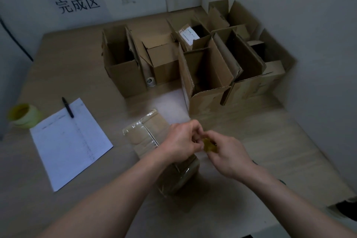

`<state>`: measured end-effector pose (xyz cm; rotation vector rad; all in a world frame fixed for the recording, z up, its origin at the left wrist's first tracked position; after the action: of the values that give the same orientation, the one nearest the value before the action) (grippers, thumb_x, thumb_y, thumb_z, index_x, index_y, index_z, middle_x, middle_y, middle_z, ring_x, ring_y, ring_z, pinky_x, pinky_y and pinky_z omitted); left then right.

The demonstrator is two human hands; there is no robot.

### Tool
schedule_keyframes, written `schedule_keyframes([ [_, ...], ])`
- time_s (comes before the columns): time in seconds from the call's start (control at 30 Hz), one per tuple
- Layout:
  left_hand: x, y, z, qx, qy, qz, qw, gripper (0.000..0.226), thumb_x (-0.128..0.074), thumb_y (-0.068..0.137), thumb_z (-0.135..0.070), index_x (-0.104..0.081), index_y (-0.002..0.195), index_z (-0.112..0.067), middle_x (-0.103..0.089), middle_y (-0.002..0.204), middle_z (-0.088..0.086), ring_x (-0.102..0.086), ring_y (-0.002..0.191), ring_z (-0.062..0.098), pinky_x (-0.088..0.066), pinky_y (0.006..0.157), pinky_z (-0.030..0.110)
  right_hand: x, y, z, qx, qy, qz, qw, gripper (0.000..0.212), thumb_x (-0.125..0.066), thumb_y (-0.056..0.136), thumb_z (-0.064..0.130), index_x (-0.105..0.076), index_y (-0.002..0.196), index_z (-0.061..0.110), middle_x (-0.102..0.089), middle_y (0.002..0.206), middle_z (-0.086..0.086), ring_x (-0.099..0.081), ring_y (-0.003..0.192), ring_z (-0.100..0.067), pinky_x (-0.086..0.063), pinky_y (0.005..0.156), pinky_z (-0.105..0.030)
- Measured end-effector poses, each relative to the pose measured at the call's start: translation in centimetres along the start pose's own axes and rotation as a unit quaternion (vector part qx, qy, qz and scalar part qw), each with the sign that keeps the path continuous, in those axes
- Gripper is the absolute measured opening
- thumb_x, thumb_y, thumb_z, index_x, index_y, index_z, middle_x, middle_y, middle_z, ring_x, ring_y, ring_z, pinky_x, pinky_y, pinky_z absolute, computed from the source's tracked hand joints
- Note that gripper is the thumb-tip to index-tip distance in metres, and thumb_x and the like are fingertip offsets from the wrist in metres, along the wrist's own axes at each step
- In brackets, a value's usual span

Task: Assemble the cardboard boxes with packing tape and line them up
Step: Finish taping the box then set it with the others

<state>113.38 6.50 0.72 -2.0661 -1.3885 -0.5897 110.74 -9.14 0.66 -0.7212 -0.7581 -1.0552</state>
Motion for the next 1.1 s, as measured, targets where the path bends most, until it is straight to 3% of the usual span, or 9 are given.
schedule_keyframes([
  [0.13, -0.2, 0.0, 0.4, -0.012, -0.004, -0.041, 0.999, 0.038, -0.083, 0.065, -0.011, -0.051, 0.069, -0.031, -0.071, 0.069, -0.008, -0.063, 0.064, 0.008, -0.055, 0.070, 0.037, -0.3, 0.6, -0.1, -0.036, 0.057, 0.013, 0.998, 0.012, -0.065, 0.085, 0.020, -0.057, 0.086, 0.030, -0.059, 0.078, 0.009, -0.054, 0.073, -0.008, -0.041, 0.060, -0.027],
  [0.3, -0.2, -0.4, 0.7, -0.039, 0.003, -0.057, 0.998, 0.027, -0.081, 0.072, -0.017, -0.058, 0.079, -0.029, -0.070, 0.074, -0.011, -0.065, 0.071, 0.003, -0.055, 0.072, 0.033, -0.8, 0.2, -0.8, -0.046, 0.128, -0.015, 0.991, 0.021, -0.069, 0.087, 0.035, -0.057, 0.072, 0.027, -0.060, 0.067, 0.004, -0.054, 0.064, -0.009, -0.045, 0.058, -0.030],
  [0.53, 0.2, -1.3, 1.1, -0.060, -0.089, -0.154, 0.982, 0.013, -0.062, 0.077, -0.022, -0.066, 0.087, -0.015, -0.069, 0.083, -0.006, -0.061, 0.076, 0.000, -0.045, 0.066, 0.020, -0.7, -0.9, -3.7, -0.106, 0.123, -0.134, 0.978, 0.039, -0.078, 0.077, 0.017, -0.045, 0.057, 0.022, -0.046, 0.052, 0.005, -0.045, 0.053, -0.011, -0.038, 0.052, -0.034],
  [0.63, 1.5, -2.7, -0.1, -0.123, -0.026, -0.259, 0.958, 0.022, -0.062, 0.079, -0.029, -0.067, 0.094, -0.013, -0.069, 0.102, 0.000, -0.059, 0.098, 0.000, -0.050, 0.089, 0.033, -0.1, -1.8, -5.3, -0.084, 0.024, -0.148, 0.985, 0.034, -0.079, 0.077, 0.021, -0.045, 0.070, 0.023, -0.051, 0.060, 0.006, -0.053, 0.058, -0.023, -0.040, 0.053, -0.036],
  [0.7, 1.7, -4.7, -0.8, -0.117, 0.095, -0.310, 0.939, 0.040, -0.059, 0.080, -0.048, -0.065, 0.105, -0.017, -0.061, 0.127, 0.004, -0.046, 0.131, 0.026, -0.036, 0.109, 0.048, -0.3, -2.6, -6.6, -0.074, -0.034, -0.121, 0.989, 0.033, -0.076, 0.080, 0.026, -0.044, 0.088, 0.022, -0.057, 0.071, 0.000, -0.059, 0.065, -0.030, -0.043, 0.055, -0.036],
  [0.77, 0.2, -7.0, -0.6, -0.050, 0.226, -0.264, 0.936, 0.065, -0.052, 0.073, -0.071, -0.058, 0.121, -0.029, -0.041, 0.150, 0.008, -0.023, 0.145, 0.040, -0.023, 0.110, 0.062, -1.2, -3.7, -8.2, -0.065, -0.094, -0.114, 0.987, 0.037, -0.078, 0.078, 0.025, -0.045, 0.094, 0.021, -0.061, 0.073, -0.005, -0.061, 0.065, -0.034, -0.044, 0.052, -0.036],
  [0.93, -3.6, -8.8, 3.0, 0.015, 0.346, -0.129, 0.929, 0.070, -0.064, 0.070, -0.065, -0.048, 0.132, -0.038, -0.037, 0.154, 0.012, -0.033, 0.136, 0.052, -0.032, 0.096, 0.076, -4.5, -5.5, -10.0, -0.061, -0.199, -0.060, 0.976, 0.026, -0.056, 0.076, 0.046, -0.055, 0.082, 0.022, -0.063, 0.076, -0.005, -0.058, 0.073, -0.035, -0.047, 0.062, -0.040],
  [1.03, -3.1, -8.7, 3.1, -0.004, 0.347, -0.139, 0.927, 0.060, -0.046, 0.080, -0.066, -0.047, 0.134, -0.040, -0.039, 0.153, 0.010, -0.036, 0.135, 0.050, -0.033, 0.098, 0.074, -4.0, -5.1, -6.9, -0.051, -0.121, -0.158, 0.979, 0.046, -0.049, 0.079, 0.057, -0.064, 0.102, 0.020, -0.062, 0.106, -0.008, -0.057, 0.095, -0.033, -0.045, 0.081, -0.043],
  [1.1, -2.5, -8.8, 3.5, -0.018, 0.333, -0.144, 0.932, 0.059, -0.036, 0.087, -0.069, -0.046, 0.136, -0.038, -0.040, 0.153, 0.005, -0.037, 0.137, 0.045, -0.034, 0.101, 0.070, -3.8, -4.0, -2.8, 0.036, -0.012, -0.164, 0.986, 0.052, -0.046, 0.087, 0.059, -0.059, 0.123, 0.024, -0.053, 0.130, -0.009, -0.052, 0.117, -0.026, -0.042, 0.095, -0.039],
])
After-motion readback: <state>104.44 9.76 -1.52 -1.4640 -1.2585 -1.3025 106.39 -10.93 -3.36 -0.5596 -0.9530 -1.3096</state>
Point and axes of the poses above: each hand's wrist, its own y-axis towards the middle knuckle, its own x-axis out of the back of the hand, z = x × y, the point moved 2 cm from there along y, towards the middle knuckle
